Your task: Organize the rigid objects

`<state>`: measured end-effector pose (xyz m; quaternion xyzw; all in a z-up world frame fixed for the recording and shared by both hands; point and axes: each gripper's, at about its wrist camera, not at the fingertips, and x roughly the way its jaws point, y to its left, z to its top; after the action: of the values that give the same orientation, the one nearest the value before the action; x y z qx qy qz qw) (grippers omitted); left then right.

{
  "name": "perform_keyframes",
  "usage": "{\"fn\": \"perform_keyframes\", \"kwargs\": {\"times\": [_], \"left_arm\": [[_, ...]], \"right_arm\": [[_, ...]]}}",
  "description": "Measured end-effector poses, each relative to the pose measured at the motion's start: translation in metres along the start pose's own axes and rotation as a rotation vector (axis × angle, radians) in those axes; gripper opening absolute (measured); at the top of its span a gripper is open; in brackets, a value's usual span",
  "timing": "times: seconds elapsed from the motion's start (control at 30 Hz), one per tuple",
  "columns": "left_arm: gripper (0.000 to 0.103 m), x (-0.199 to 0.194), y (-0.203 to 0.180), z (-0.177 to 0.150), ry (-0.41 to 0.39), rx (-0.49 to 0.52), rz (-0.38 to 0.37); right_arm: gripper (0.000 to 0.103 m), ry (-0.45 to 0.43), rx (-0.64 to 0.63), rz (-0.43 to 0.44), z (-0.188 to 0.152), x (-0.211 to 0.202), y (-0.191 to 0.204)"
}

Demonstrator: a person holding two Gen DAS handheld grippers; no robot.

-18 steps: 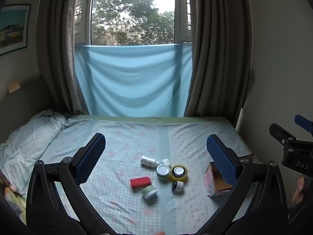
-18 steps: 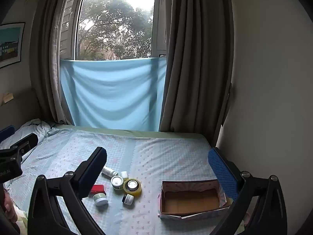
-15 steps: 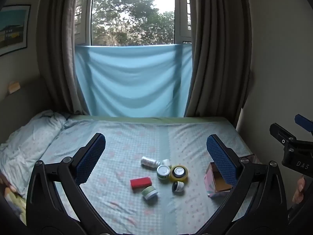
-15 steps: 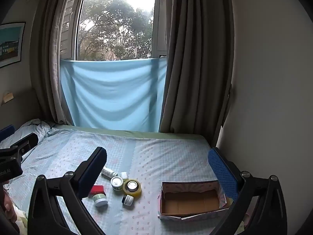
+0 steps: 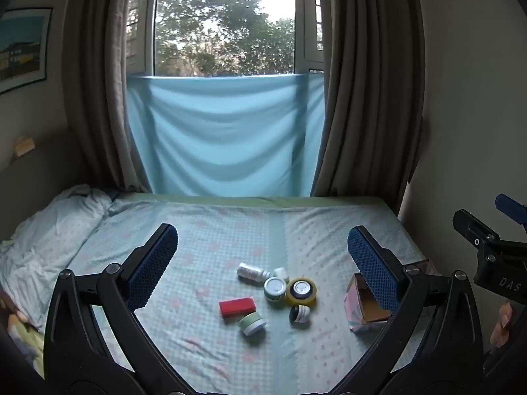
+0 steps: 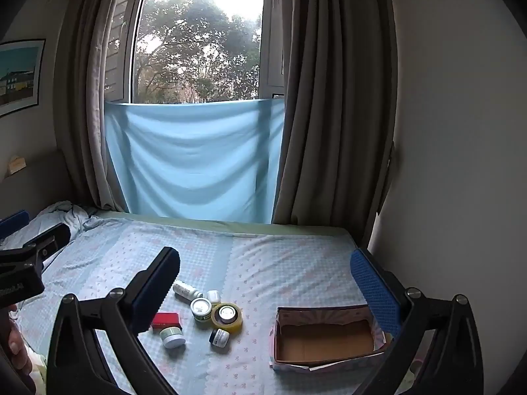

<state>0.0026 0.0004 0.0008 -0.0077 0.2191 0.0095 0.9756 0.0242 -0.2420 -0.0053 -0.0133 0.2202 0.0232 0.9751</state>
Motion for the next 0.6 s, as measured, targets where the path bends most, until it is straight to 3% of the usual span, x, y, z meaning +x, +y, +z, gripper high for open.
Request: {"fn": "perform_keyframes", "kwargs": {"times": [0.6], "left_arm": [[0.102,-0.0009,0.0006,-0.0002,0.002,-0.012,-0.007]], "right_arm": [[0.103,-0.011,-0.003,0.021,-0.0049,0.0037,-0.0022]]}}
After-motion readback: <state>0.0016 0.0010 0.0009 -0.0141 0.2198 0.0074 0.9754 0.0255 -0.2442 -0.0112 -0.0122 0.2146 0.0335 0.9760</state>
